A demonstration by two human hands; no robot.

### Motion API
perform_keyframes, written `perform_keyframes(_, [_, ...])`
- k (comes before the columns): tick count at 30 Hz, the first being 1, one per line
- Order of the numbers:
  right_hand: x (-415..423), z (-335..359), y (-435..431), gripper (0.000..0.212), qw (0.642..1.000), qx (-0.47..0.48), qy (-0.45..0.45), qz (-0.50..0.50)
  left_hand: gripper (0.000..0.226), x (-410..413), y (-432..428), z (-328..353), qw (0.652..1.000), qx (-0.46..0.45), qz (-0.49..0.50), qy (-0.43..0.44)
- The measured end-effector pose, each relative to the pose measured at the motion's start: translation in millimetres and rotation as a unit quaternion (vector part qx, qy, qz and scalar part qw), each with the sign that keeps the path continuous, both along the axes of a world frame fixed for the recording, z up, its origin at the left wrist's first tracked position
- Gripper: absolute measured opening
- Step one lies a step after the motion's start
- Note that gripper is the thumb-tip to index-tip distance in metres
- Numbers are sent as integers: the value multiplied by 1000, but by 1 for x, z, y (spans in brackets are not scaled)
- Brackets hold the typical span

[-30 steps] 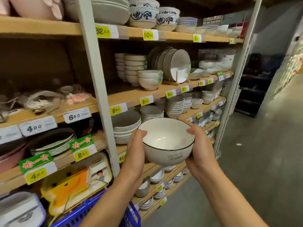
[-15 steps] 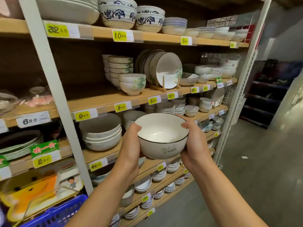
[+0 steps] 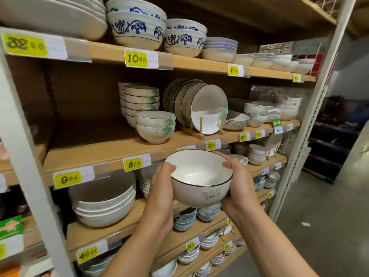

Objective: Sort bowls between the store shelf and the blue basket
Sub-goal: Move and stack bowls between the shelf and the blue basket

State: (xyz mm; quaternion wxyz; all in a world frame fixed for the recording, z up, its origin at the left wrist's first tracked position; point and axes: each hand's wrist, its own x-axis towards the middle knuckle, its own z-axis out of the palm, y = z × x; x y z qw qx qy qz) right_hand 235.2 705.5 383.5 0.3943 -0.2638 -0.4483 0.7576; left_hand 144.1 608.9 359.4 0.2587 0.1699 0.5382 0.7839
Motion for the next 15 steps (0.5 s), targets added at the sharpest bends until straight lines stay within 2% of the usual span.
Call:
perform_keyframes(5, [-48, 11, 38, 36, 1000, 6, -7, 9, 27, -40, 32, 13, 1000, 8, 16, -1])
perform_keyframes(9, [-79, 13, 63, 35, 1000, -7, 20, 19, 24, -68, 52, 20, 999, 19, 22, 37])
perform_keyframes(15, [-117, 17, 79, 35, 996, -33, 77, 16, 64, -74, 70, 15, 990, 79, 76, 93])
